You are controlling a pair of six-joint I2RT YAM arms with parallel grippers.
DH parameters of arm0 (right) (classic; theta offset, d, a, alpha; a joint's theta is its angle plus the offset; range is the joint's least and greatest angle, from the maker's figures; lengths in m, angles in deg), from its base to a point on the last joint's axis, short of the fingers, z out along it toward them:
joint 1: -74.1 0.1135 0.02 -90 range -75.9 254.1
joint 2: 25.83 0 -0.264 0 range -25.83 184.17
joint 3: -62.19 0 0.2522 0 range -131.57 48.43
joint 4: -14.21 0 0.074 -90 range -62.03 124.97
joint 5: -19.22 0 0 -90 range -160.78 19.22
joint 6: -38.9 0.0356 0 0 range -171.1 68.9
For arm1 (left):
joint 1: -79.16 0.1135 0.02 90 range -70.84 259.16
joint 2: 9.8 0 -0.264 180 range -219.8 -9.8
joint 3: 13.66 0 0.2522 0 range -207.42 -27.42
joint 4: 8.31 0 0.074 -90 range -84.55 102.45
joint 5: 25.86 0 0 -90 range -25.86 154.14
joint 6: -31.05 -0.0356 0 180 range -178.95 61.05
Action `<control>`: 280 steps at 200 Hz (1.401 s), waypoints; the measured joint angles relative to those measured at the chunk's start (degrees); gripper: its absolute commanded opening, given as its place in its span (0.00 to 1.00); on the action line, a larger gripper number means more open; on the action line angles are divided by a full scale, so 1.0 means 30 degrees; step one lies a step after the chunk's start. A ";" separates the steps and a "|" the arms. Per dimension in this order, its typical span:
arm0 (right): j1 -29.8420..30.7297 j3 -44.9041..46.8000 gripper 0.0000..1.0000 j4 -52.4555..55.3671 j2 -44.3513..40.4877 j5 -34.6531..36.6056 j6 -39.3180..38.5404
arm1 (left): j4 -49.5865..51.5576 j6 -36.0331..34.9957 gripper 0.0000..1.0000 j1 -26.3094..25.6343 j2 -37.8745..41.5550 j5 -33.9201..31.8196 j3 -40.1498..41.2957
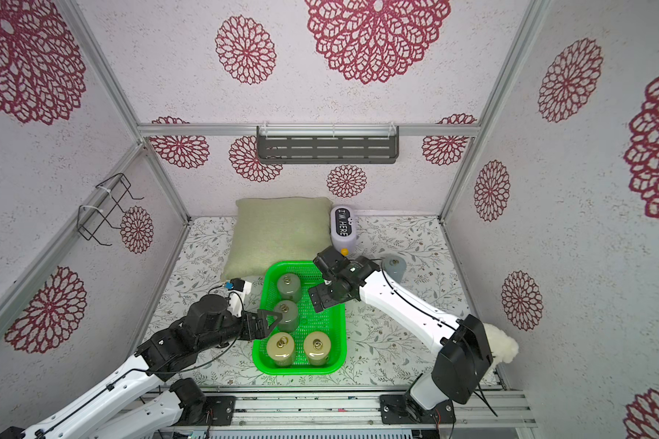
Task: Take the tea canister out of the basket
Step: Place the tea canister at the center of the board, then pick up the tea canister from the basket.
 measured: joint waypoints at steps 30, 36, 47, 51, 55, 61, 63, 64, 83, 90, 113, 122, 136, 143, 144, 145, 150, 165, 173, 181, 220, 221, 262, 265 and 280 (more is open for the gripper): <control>0.1807 0.0248 0.99 0.0189 0.0000 -0.0233 0.0459 | 0.0860 0.0051 0.97 0.0000 0.0189 0.0189 -0.0007; 0.2120 0.0342 0.99 0.0226 0.0000 -0.0255 0.0503 | 0.0998 0.0066 0.97 0.0000 0.0219 0.0219 -0.0007; 0.2674 0.0641 0.99 0.0270 0.0000 -0.0313 0.0656 | 0.1137 0.0073 0.97 0.0000 0.0262 0.0270 -0.0007; 0.2834 0.0750 0.99 0.0291 0.0000 -0.0321 0.0721 | 0.1166 0.0080 0.97 0.0000 0.0291 0.0284 -0.0007; 0.3009 0.0889 0.99 0.0306 0.0000 -0.0335 0.0809 | 0.1195 0.0087 0.97 0.0000 0.0306 0.0291 -0.0007; 0.3242 0.1115 0.99 0.0313 0.0000 -0.0350 0.0896 | 0.1246 0.0117 0.97 0.0000 0.0357 0.0306 -0.0007; 0.3315 0.1209 0.99 0.0313 0.0000 -0.0357 0.0962 | 0.1260 0.0124 0.97 0.0000 0.0379 0.0313 -0.0007; 0.3344 0.1239 0.99 0.0313 0.0000 -0.0364 0.0969 | 0.1268 0.0131 0.97 0.0000 0.0386 0.0313 -0.0007; 0.3934 0.2033 0.99 0.0401 0.0000 -0.0430 0.1239 | 0.1464 0.0138 0.97 0.0000 0.0597 0.0299 -0.0007; 0.4124 0.2302 0.99 0.0393 0.0000 -0.0466 0.1384 | 0.1530 0.0138 0.97 0.0000 0.0663 0.0299 -0.0007; 0.4575 0.2936 0.99 0.0291 0.0000 -0.0729 0.1712 | 0.1632 0.0131 0.97 0.0000 0.0736 0.0284 -0.0036; 0.4765 0.3147 0.99 0.0189 0.0000 -0.0831 0.1836 | 0.1712 0.0131 0.97 0.0000 0.0714 0.0284 -0.0087; 0.5020 0.3359 0.99 0.0022 0.0007 -0.0867 0.1989 | 0.1741 0.0131 0.97 0.0000 0.0714 0.0277 -0.0182; 0.5151 0.3439 0.99 -0.0073 0.0015 -0.0889 0.2040 | 0.1741 0.0131 0.97 0.0000 0.0714 0.0277 -0.0211; 0.5166 0.3446 0.99 -0.0080 0.0015 -0.0889 0.2047 | 0.1749 0.0131 0.97 0.0000 0.0714 0.0277 -0.0211; 0.5180 0.3446 0.99 -0.0087 0.0022 -0.0896 0.2055 | 0.1749 0.0131 0.97 0.0000 0.0714 0.0277 -0.0219; 0.5253 0.3475 0.99 -0.0131 0.0051 -0.0896 0.2098 | 0.1741 0.0131 0.97 0.0000 0.0714 0.0277 -0.0219; 0.5391 0.3563 0.99 -0.0372 0.0248 -0.0903 0.2120 | 0.1807 0.0131 0.97 0.0000 0.0714 0.0277 -0.0219; 0.5421 0.3606 0.99 -0.0510 0.0415 -0.0903 0.2113 | 0.1858 0.0131 0.97 0.0000 0.0714 0.0277 -0.0219; 0.5421 0.3657 0.99 -0.0656 0.0634 -0.0896 0.2120 | 0.1872 0.0131 0.97 0.0000 0.0729 0.0277 -0.0219; 0.5421 0.3687 0.99 -0.1064 0.1727 -0.0729 0.2091 | 0.1974 0.0131 0.97 0.0000 0.1115 0.0255 -0.0219; 0.5421 0.3687 0.99 -0.1078 0.1749 -0.0721 0.2091 | 0.1974 0.0131 0.97 0.0000 0.1137 0.0255 -0.0219; 0.5421 0.3745 0.98 -0.1654 0.2404 -0.0743 0.2025 | 0.1982 0.0131 0.97 0.0000 0.1377 0.0197 -0.0219; 0.5421 0.3752 0.98 -0.1690 0.2470 -0.0758 0.2018 | 0.1982 0.0131 0.97 0.0000 0.1377 0.0197 -0.0219; 0.5421 0.3789 0.95 -0.1843 0.2732 -0.0772 0.1953 | 0.1982 0.0131 0.97 0.0000 0.1377 0.0189 -0.0219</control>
